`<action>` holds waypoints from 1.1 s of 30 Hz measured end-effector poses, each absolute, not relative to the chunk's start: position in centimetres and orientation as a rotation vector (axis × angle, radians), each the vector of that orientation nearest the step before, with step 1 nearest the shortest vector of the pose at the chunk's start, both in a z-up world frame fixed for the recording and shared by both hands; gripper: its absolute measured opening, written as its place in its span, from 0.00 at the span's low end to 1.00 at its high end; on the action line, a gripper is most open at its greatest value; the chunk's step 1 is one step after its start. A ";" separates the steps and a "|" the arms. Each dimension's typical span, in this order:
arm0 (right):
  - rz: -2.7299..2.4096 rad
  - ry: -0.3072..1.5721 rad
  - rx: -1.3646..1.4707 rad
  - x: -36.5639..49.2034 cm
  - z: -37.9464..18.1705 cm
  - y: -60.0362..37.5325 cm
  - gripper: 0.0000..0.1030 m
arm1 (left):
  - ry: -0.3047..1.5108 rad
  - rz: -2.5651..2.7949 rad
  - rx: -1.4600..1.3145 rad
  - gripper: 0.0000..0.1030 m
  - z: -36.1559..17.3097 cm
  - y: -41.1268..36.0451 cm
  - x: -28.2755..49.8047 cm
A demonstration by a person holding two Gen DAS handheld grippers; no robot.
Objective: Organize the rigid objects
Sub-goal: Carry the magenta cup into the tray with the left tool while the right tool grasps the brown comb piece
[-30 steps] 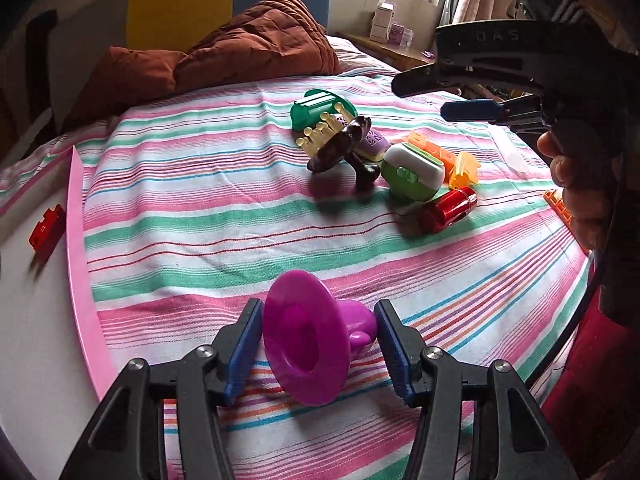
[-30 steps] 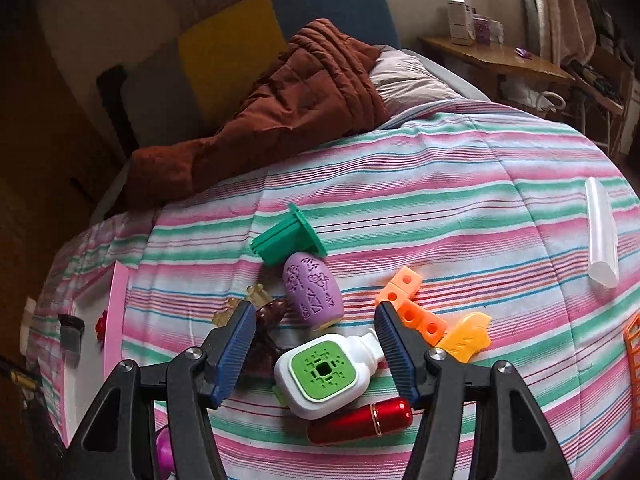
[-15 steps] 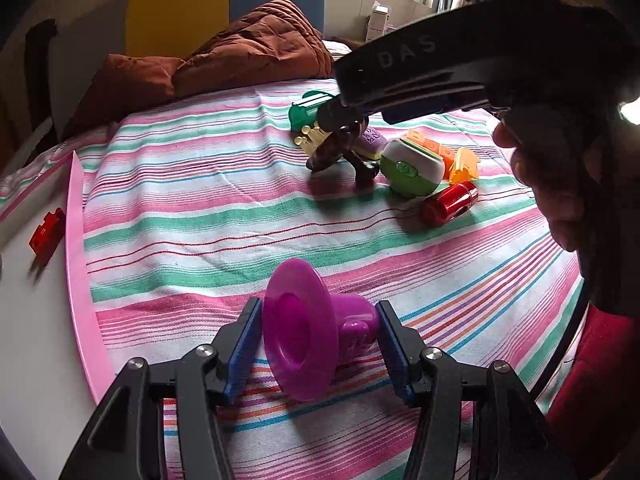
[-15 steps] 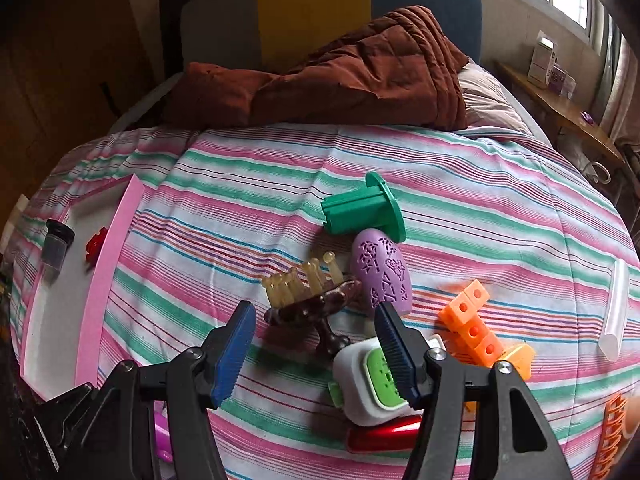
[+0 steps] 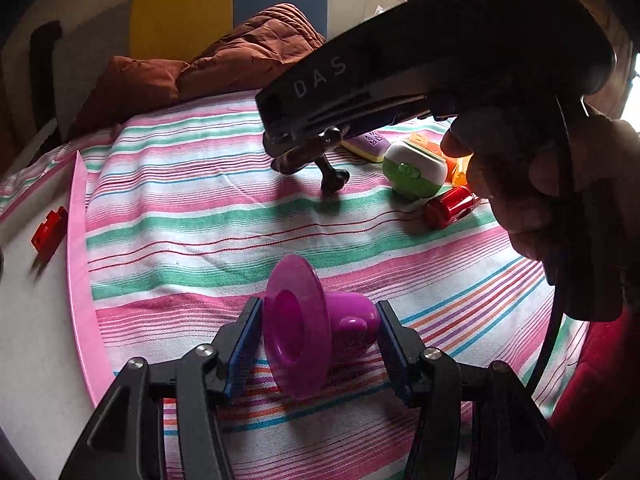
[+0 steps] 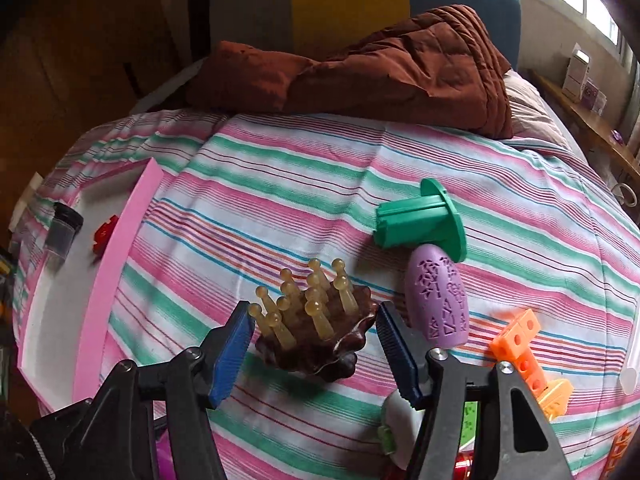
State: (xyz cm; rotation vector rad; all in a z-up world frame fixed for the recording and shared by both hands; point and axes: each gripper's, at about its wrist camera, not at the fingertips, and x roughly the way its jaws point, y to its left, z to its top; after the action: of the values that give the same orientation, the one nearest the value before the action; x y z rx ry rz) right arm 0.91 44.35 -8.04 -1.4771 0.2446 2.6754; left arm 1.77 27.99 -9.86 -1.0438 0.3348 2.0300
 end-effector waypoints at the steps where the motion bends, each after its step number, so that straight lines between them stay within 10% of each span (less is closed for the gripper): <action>1: 2.682 0.250 -1.497 0.9 -8.2 44.0 0.62 | 0.319 2.028 -1.049 0.54 -9.8 27.9 1.7; 33: 2.650 0.247 -1.533 0.7 -9.0 43.5 0.60 | -0.110 2.339 -1.247 0.54 -2.5 12.0 -8.7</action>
State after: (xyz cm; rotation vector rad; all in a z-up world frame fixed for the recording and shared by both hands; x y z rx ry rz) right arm 0.70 43.47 -9.04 -1.5326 0.2473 2.6501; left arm -8.72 11.96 -2.54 -1.2470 -0.1100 2.3387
